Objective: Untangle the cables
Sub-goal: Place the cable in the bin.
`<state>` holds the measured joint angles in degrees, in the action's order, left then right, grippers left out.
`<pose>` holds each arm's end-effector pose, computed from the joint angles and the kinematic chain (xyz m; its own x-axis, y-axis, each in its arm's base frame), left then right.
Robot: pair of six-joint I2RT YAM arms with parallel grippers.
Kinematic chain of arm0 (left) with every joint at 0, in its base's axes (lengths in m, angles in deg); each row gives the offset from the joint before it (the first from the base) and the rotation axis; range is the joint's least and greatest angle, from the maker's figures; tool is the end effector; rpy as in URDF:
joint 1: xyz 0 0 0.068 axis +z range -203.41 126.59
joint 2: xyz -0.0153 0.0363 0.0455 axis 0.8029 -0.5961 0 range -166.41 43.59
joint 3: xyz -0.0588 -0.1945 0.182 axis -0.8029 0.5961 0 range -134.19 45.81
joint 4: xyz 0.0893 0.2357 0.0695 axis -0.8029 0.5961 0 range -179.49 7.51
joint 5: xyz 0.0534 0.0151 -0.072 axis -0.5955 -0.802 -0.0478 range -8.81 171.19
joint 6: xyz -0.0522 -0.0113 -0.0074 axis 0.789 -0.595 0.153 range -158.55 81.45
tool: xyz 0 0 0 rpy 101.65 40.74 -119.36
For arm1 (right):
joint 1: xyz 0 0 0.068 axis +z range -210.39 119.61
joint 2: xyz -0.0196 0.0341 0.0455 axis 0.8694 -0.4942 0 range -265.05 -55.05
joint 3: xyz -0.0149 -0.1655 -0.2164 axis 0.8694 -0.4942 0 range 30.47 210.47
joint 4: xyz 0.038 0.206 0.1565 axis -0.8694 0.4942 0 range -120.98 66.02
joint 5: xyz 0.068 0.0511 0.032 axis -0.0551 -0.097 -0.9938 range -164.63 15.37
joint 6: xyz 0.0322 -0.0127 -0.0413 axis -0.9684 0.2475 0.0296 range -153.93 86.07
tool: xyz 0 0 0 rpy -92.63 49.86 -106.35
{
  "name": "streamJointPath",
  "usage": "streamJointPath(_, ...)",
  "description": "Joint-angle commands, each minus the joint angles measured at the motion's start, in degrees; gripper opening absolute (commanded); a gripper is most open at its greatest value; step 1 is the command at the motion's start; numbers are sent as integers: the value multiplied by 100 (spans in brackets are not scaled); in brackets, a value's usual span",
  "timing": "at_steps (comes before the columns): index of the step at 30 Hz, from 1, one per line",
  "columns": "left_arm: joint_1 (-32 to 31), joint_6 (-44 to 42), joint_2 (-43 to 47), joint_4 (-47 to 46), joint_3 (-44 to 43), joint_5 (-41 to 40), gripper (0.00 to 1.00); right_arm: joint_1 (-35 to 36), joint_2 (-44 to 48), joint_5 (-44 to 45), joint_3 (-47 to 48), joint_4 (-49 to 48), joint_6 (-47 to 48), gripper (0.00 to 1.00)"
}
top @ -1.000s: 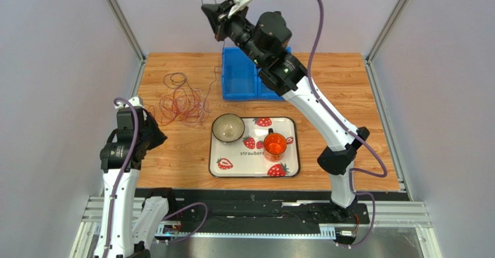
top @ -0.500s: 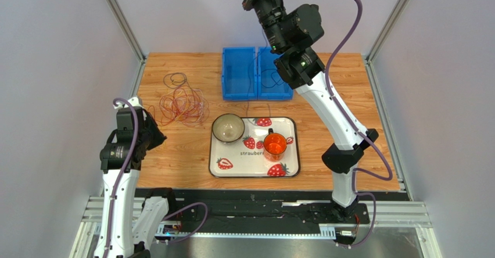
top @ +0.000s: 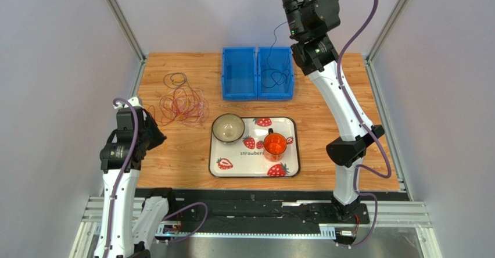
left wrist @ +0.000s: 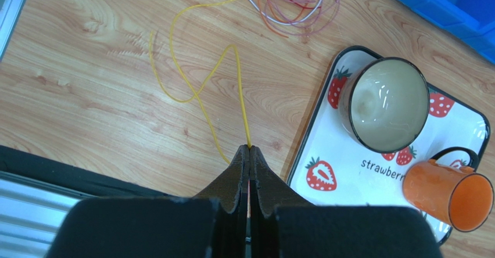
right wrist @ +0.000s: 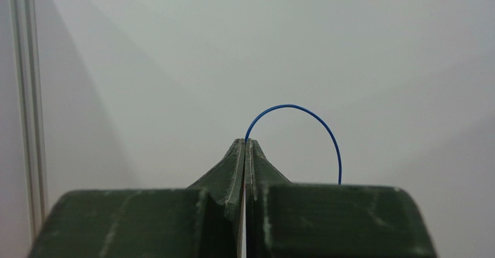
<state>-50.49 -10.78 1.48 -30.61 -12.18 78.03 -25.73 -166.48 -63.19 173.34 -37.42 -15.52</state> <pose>0.1232 0.0084 0.3406 -0.5600 -0.4944 -0.6647 -0.3979 0.8643 -0.3076 0.3167 0.2103 0.6051 0.6145 0.0484 -0.7874 -0.2471 0.9597 -0.1338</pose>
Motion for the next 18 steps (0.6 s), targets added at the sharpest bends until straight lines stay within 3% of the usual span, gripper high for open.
streamJointPath(1, 42, 18, -17, -86, 16, -71, 0, -309, -202, -46, 48, -323, -329, 0)
streamJointPath(13, 33, 53, -105, -60, 8, -132, 0, -582, -818, 113, -435, -323, -488, 0)
streamJointPath(18, 42, 53, -122, -51, 16, -141, 0, -617, -696, 157, -1136, -393, -724, 0)
